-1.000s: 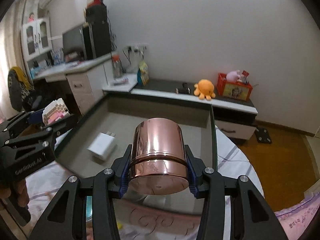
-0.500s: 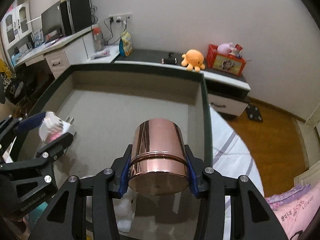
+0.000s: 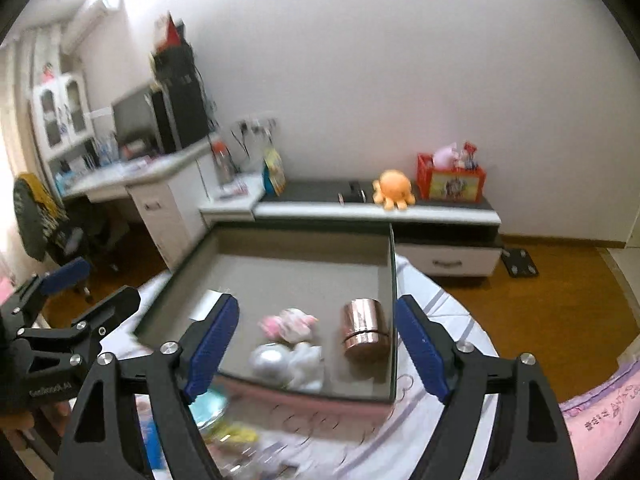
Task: Organize rigid objects
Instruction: 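Lift both tools out of the box back toward the bed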
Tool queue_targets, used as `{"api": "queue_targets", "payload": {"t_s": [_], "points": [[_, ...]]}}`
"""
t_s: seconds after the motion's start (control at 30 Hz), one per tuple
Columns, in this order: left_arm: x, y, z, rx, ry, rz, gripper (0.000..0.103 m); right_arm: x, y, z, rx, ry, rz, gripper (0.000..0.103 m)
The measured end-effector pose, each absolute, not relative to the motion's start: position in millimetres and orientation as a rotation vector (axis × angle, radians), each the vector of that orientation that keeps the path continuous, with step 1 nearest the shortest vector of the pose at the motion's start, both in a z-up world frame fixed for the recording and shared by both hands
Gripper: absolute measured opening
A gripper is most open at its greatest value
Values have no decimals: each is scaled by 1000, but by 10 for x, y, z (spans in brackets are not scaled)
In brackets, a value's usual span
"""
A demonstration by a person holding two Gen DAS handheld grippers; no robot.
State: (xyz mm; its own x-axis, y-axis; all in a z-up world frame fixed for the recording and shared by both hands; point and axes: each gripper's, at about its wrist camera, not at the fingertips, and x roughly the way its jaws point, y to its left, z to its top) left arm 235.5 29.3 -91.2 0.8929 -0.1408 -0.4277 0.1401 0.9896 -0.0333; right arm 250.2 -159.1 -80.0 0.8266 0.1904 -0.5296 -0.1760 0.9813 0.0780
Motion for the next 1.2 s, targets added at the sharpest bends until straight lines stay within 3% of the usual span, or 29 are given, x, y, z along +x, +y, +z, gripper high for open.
{"api": "queue_targets", "payload": {"t_s": [0.17, 0.23, 0.63, 1.2], "points": [[1563, 430, -665, -48, 309, -95, 103, 1722, -1508, -574, 22, 411, 219, 88], [1225, 437, -603, -46, 247, -79, 103, 1465, -1466, -539, 25, 365, 224, 103], [284, 301, -541, 37, 152, -40, 103, 549, -1362, -527, -3, 213, 164, 103], [66, 253, -461, 49, 122, -14, 103, 221, -1324, -499, -20, 161, 131, 103]]}}
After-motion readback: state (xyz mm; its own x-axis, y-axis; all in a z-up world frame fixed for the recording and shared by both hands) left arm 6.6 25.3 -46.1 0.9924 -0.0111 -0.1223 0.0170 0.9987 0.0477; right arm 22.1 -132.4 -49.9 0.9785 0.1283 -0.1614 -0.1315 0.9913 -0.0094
